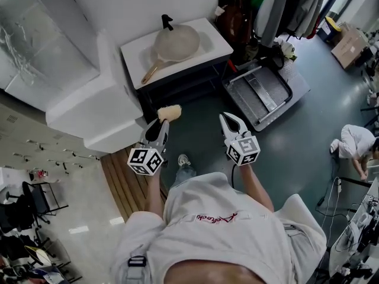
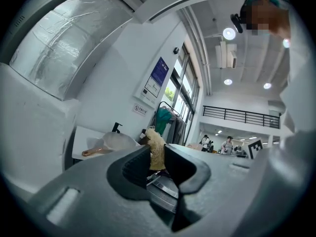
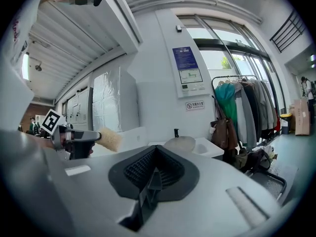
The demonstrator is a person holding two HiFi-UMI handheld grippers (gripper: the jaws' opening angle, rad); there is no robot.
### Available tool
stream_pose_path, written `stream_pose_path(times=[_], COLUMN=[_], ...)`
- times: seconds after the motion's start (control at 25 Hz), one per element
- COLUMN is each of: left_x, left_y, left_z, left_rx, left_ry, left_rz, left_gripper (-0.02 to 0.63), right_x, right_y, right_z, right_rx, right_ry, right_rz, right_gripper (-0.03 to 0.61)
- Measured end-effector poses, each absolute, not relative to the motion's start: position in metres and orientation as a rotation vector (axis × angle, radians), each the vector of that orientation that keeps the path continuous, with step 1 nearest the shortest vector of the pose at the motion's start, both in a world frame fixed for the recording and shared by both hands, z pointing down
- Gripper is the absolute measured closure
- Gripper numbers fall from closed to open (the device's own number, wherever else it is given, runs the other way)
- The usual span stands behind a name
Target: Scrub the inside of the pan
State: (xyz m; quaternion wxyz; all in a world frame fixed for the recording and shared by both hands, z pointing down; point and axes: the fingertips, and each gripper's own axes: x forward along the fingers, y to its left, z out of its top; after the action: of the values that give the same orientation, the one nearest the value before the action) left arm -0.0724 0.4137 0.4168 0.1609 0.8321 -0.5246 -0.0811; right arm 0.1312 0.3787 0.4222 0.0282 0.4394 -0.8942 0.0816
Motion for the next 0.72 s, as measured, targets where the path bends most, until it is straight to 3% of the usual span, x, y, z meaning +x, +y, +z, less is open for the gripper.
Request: stream_pose_path(times=[0.72], left_x=[-0.150], left_y=[0.260], left_z=[0.412], left_rx=[2.389], left_ry=[-1.432], left_rz=[-0.228], left_gripper=[0.528], right_x=[0.049], right_y=[0.231], right_z=[0.415], right_rx=[1.399], right_ry=[-2.713], right_rz=[0.242], right_gripper=[0.574])
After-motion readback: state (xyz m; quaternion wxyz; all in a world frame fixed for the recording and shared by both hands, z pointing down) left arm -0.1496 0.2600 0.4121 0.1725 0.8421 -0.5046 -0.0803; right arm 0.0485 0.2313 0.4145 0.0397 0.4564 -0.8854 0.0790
